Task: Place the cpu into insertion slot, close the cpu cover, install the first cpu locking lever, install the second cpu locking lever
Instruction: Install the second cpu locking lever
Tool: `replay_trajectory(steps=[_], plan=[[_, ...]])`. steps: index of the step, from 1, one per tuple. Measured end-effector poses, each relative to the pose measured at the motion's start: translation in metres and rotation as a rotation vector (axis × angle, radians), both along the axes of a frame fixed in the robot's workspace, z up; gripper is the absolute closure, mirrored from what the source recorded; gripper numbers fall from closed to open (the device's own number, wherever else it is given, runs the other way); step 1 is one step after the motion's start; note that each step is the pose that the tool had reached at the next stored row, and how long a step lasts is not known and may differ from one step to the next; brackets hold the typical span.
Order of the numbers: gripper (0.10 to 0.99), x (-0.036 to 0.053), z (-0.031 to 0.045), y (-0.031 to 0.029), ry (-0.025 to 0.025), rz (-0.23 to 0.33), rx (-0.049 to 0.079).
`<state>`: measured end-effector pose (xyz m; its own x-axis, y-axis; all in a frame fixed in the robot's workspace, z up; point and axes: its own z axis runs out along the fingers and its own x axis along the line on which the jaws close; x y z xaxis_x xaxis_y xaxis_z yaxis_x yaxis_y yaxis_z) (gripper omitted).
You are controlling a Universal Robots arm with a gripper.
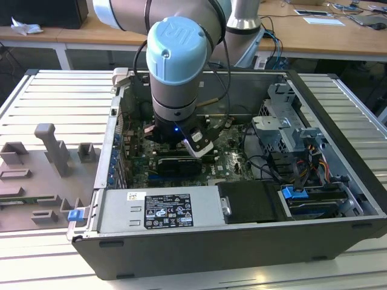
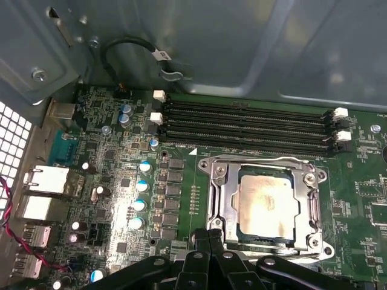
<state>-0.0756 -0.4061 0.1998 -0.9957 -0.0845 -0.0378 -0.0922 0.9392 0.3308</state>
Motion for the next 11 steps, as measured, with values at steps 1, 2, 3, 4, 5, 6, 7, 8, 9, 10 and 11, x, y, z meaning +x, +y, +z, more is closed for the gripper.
replay_trajectory(steps=[1, 2, 3, 4, 5, 6, 7, 8, 9, 10, 11], plan=[[0.98, 0.0, -0.0004, -0.0001, 0.0, 0.0, 0.001], [0.98, 0.0, -0.0012, -0.0002, 0.0002, 0.0, 0.003], [0.98, 0.0, -0.0016, -0.0002, 0.0001, 0.0, 0.005], [0.98, 0.0, -0.0018, -0.0002, 0.0001, 0.0, 0.006], [0.98, 0.0, -0.0021, -0.0002, 0.0001, 0.0, 0.009], [0.98, 0.0, -0.0023, -0.0001, 0.0001, 0.0, 0.01], [0.98, 0.0, -0.0024, -0.0002, 0.0001, 0.0, 0.012], [0.98, 0.0, -0.0024, -0.0002, 0.0001, 0.0, 0.013], [0.98, 0.0, -0.0024, -0.0001, 0.0001, 0.0, 0.015], [0.98, 0.0, -0.0007, -0.0002, -0.0001, 0.0, 0.017], [0.98, 0.0, 0.0055, -0.0002, 0.0, 0.0, 0.017]])
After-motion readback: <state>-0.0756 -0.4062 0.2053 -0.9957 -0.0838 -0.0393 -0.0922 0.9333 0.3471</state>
